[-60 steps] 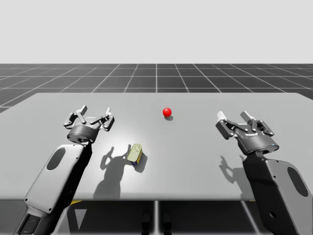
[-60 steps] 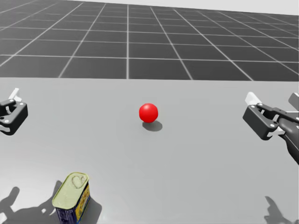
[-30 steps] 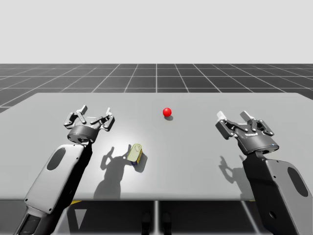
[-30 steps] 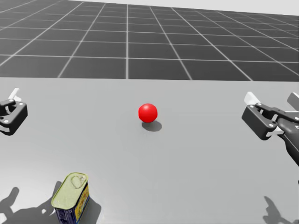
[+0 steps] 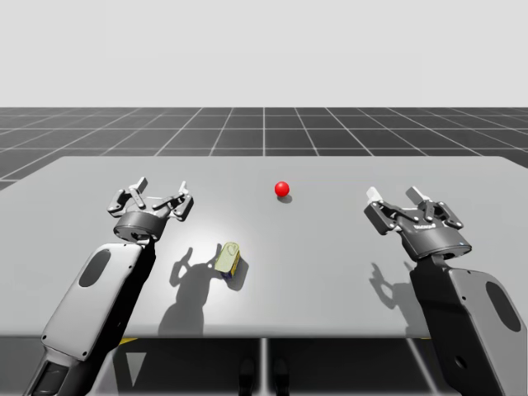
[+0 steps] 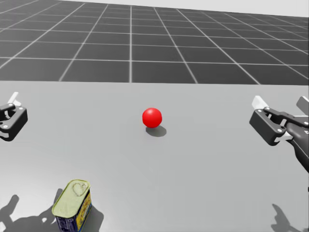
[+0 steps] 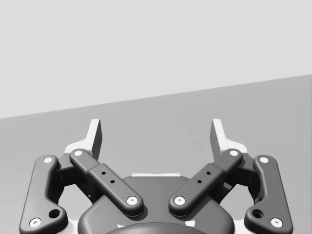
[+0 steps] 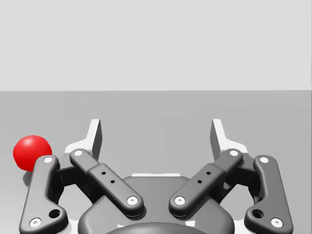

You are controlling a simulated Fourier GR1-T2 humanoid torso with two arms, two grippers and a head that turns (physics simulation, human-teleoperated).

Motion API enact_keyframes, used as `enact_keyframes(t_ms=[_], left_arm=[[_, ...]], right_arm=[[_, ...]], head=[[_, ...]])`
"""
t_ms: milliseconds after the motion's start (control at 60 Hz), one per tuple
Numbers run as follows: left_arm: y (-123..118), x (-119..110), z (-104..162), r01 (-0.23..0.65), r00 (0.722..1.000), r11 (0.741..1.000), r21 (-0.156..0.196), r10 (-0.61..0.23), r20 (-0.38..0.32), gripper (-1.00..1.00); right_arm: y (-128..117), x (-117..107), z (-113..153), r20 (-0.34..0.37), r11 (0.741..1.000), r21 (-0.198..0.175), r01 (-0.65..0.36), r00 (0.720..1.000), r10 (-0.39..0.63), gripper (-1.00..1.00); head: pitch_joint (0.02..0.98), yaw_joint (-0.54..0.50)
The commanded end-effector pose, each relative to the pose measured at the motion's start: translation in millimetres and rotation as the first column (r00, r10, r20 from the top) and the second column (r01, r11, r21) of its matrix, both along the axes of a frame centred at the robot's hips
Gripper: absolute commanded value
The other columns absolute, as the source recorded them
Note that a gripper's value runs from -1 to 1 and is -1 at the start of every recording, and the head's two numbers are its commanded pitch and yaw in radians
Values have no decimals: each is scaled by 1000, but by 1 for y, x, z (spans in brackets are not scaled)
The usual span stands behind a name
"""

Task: Watch the red light. When it turns green, pick up the object.

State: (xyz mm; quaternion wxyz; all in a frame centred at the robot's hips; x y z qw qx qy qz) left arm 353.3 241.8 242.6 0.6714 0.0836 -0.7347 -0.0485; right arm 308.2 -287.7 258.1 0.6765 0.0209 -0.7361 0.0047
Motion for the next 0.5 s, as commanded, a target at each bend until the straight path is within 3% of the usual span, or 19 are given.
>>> enact_keyframes(t_ms=[17, 500], left_arm=[[0, 0, 0, 0, 1000, 1000, 1, 0, 0, -1000], [-1, 0, 0, -1, 1000, 1000, 3, 1, 1, -1000]], right_arm=[[0, 0, 0, 1, 1000, -3, 0, 1000, 0, -1000], [-1, 0, 0, 9, 1000, -10, 4, 1000, -4, -1000]], head=[[587, -106], [587, -106]])
